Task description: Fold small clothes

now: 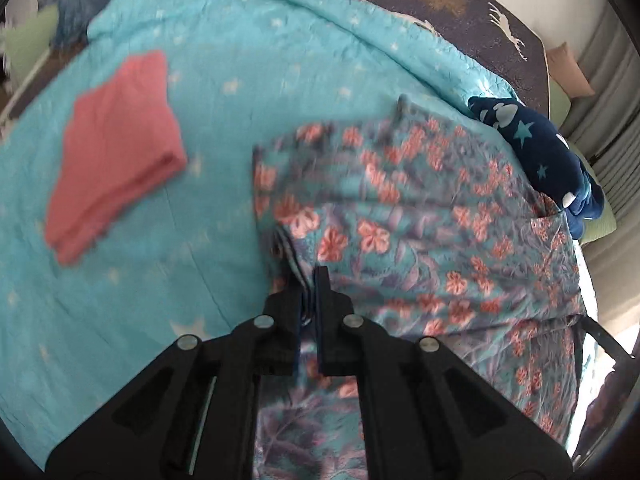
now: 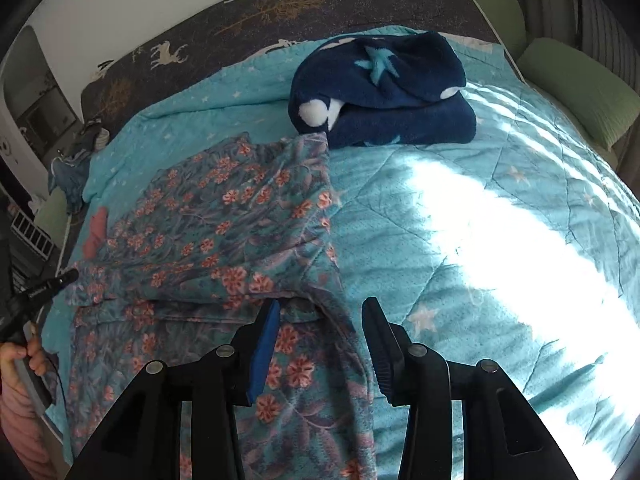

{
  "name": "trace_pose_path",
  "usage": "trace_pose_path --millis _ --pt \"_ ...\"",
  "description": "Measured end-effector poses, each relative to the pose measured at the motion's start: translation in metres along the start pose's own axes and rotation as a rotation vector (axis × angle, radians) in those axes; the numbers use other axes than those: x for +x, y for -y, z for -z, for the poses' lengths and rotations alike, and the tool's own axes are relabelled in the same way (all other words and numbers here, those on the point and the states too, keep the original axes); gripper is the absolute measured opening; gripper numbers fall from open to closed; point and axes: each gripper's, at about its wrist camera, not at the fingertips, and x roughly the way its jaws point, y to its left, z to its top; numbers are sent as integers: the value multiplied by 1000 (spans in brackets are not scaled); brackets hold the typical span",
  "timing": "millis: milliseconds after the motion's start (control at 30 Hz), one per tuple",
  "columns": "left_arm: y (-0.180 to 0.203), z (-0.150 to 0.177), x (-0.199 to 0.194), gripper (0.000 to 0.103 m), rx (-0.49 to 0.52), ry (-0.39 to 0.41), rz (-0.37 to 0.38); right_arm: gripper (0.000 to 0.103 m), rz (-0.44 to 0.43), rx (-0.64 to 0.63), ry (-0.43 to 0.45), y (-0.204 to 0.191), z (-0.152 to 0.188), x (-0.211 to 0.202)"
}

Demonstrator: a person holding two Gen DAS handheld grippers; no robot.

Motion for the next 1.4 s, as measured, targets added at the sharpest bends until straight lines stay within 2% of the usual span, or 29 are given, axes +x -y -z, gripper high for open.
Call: trace_pose_path --millis 33,100,300,400,500,567,600,667,733,800,867,967,1033,1100,1133,1200,1400 --pt "0 1 -3 6 -3 16 7 43 10 -6 -4 0 0 2" --pt "-1 -1 -8 19 -16 13 31 43 23 -12 -6 1 -2 5" --pt "-8 -15 -30 23 -82 58 91 43 -3 -23 34 -3 -9 -7" --pt "-4 -14 -23 30 -70 30 80 44 -31 -83 67 -18 -10 -13" --pt "-2 -7 -7 33 -68 -32 78 45 -58 -113 55 -30 -9 -12" --pt "-2 -1 -1 31 -68 -53 83 45 -71 -117 47 -34 -8 -10" --pt "0 2 -3 5 -51 -51 83 45 -72 -117 47 -35 -7 -9" --pt "5 3 -14 4 -44 -60 162 45 -70 -118 44 -36 -6 -7" --pt "17 -1 -44 4 -31 -3 265 45 -64 -121 43 -35 -6 -6" --pt "27 -5 -68 4 -12 33 332 45 -55 -114 49 -31 -6 -4" --pt "36 -7 -84 5 24 32 319 45 -56 -96 46 -29 -7 -3" --pt "32 -4 -75 5 71 -23 220 45 -71 -93 42 -29 -6 -4" --pt "17 6 -52 11 65 -110 157 45 -68 -110 46 -31 -3 -6" --pt "7 14 -34 41 62 -141 79 45 -61 -124 47 -31 -1 -7" --pt "3 18 -29 47 58 -146 54 45 -58 -125 45 -31 -1 -7" --pt "-5 20 -22 51 29 -135 77 45 -59 -117 40 -29 -1 -5" --pt "-23 -6 -16 55 -115 -88 224 45 -54 -120 40 -31 -2 -5"
